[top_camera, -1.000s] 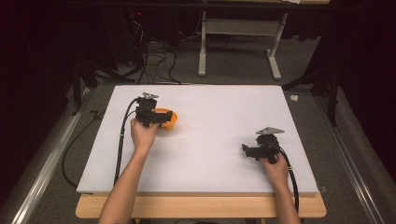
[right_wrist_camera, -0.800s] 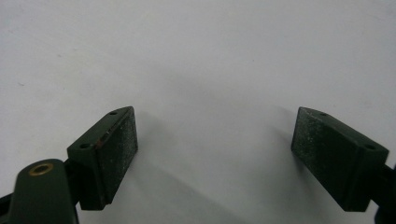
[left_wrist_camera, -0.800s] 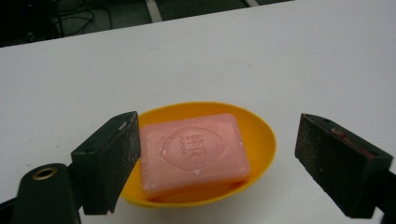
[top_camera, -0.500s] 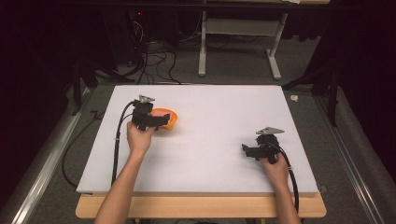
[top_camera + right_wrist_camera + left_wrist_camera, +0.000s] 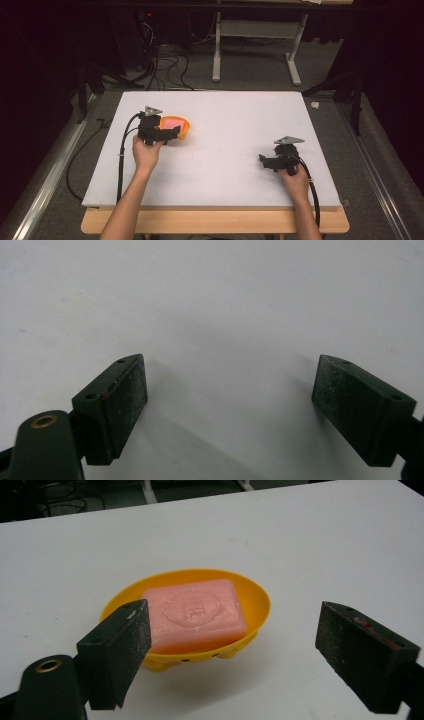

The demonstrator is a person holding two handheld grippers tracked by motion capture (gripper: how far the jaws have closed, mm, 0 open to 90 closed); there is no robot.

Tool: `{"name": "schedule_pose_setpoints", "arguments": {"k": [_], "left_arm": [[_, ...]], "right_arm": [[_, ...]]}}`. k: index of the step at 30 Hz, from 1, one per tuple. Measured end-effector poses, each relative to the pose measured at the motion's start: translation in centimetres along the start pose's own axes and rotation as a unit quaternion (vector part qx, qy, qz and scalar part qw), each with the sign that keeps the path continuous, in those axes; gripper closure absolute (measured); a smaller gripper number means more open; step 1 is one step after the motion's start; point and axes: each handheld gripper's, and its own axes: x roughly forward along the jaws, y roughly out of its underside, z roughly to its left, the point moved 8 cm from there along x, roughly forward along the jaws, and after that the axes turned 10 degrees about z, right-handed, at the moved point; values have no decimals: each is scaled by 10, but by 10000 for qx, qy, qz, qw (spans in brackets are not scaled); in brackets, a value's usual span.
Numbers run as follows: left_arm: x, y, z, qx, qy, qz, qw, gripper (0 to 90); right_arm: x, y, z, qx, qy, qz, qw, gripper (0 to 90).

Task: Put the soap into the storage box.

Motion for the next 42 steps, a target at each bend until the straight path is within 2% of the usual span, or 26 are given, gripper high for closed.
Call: {"name": "schedule_pose_setpoints", "arguments": {"k": [14,18,30,34,42], "left_arm": [[-9,11,-4,37,60,-49,10000,153],[-12,14,-5,91,-27,-80,9999,152],[-19,21,-9,98,90,-119,9998,152],[-21,24,-11,171,43,-108,9998,152],[-25,32,-14,155,152,-117,9997,152]], "right_arm": [[0,0,0,-19,9,-10,10000,150],[0,0,0,-14,8,-7,10000,150],[0,0,0,-13,8,-6,10000,150],[0,0,0,-13,9,-6,10000,150],[0,0,0,-5,5,8,10000,150]]}}
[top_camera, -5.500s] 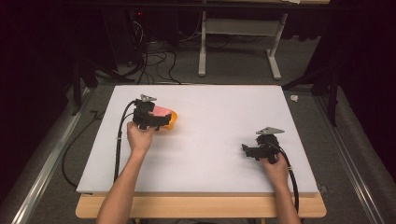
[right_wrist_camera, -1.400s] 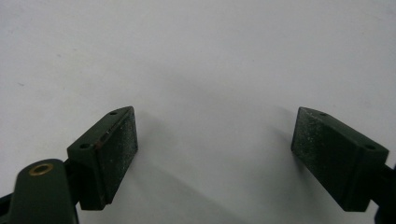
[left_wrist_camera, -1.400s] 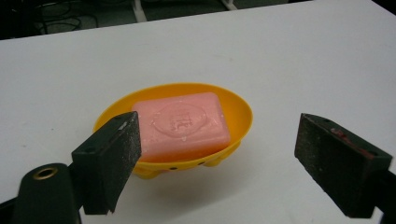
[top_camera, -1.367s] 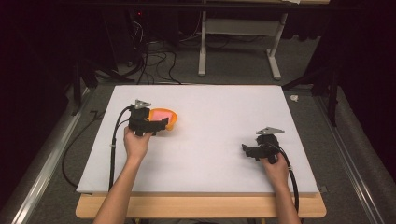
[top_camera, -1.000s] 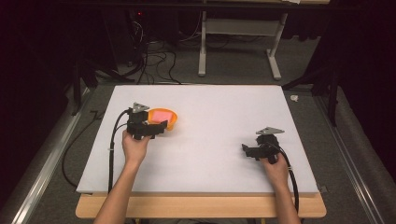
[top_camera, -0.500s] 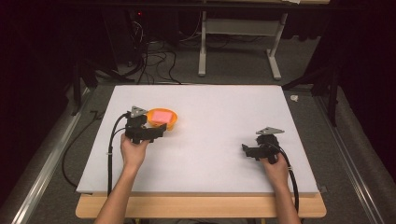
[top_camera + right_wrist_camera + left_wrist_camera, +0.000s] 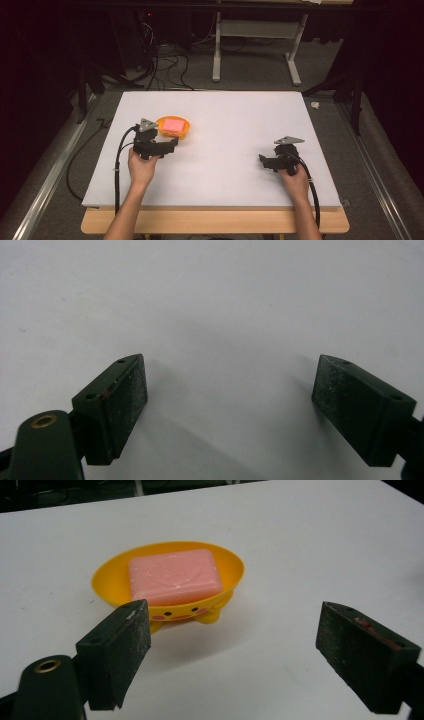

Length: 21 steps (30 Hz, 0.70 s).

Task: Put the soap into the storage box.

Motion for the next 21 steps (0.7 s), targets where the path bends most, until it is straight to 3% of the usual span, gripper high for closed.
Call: {"name": "schedule_pose_setpoints", "arguments": {"k": [21], "left_arm": [[-4,13,-6,25,72,-78,9999,152]], "right_arm": [[0,0,0,0,-1,8,10000,150]]}}
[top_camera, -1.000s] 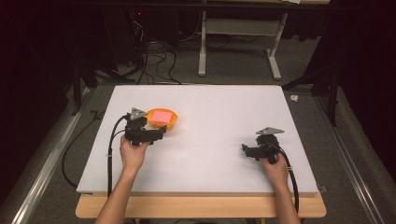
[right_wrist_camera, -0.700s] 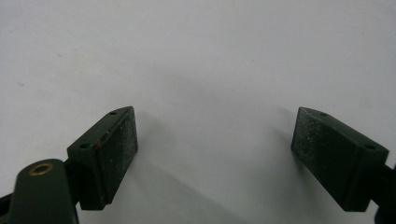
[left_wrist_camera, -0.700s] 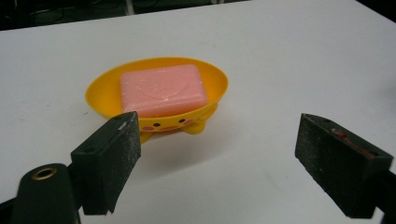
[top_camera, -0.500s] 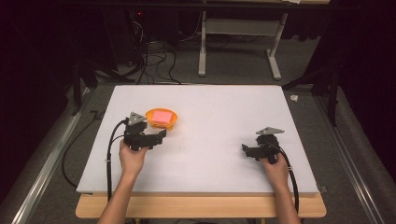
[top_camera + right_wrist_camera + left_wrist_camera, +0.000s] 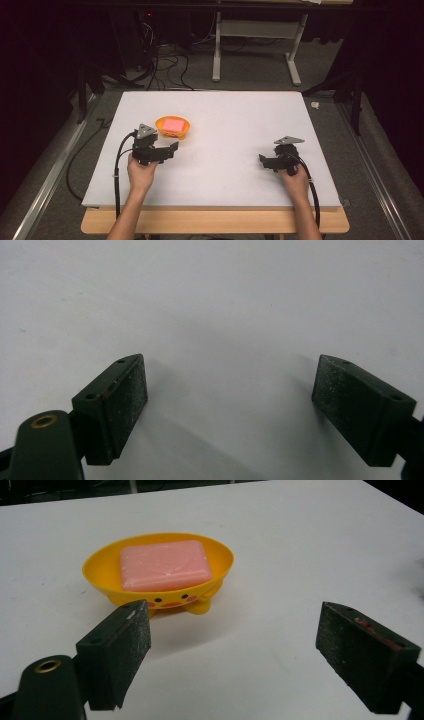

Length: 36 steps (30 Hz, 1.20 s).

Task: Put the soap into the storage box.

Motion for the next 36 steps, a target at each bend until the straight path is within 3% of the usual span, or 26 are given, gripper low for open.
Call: {"name": "schedule_pose_setpoints", "arguments": {"k": [19,36], "left_arm": [[2,13,-11,168,154,99,9997,152],[18,25,-22,258,277,300,9988,153]], "right_arm": [[0,0,0,-8,-1,-3,10000,150],[0,0,0,-3,1,-2,10000,150]]}}
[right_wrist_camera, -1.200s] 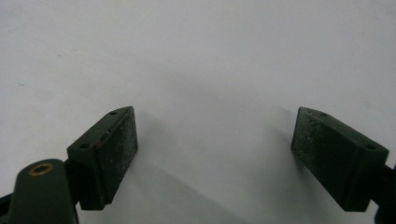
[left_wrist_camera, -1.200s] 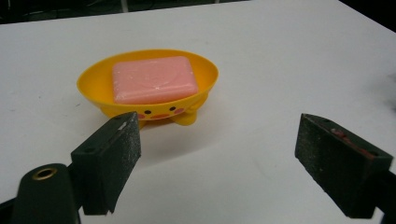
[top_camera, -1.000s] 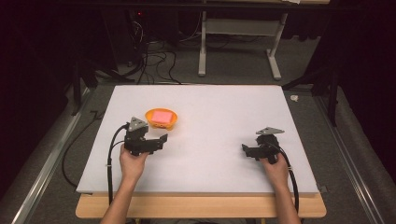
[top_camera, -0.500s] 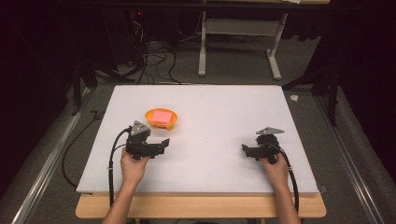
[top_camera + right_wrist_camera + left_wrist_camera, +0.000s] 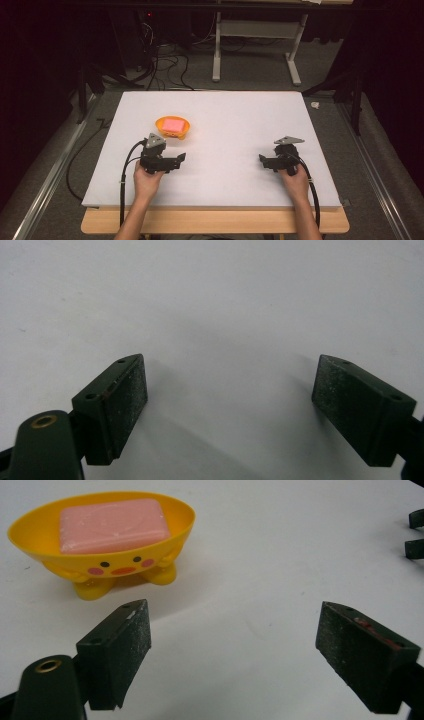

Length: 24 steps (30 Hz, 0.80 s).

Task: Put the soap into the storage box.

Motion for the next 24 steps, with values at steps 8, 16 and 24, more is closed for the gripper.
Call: {"name": "schedule_pose_setpoints", "arguments": {"k": [8,16,24], "left_arm": [[10,5,-4,12,64,122,9999,153],[19,7,-6,50,127,240,9996,153],[29,10,-8,56,114,351,9993,153]], "right_arm": [[0,0,0,-8,3,-1,10000,150],[0,0,0,-4,3,-1,10000,150],[0,0,0,-8,9,-8,10000,150]]}}
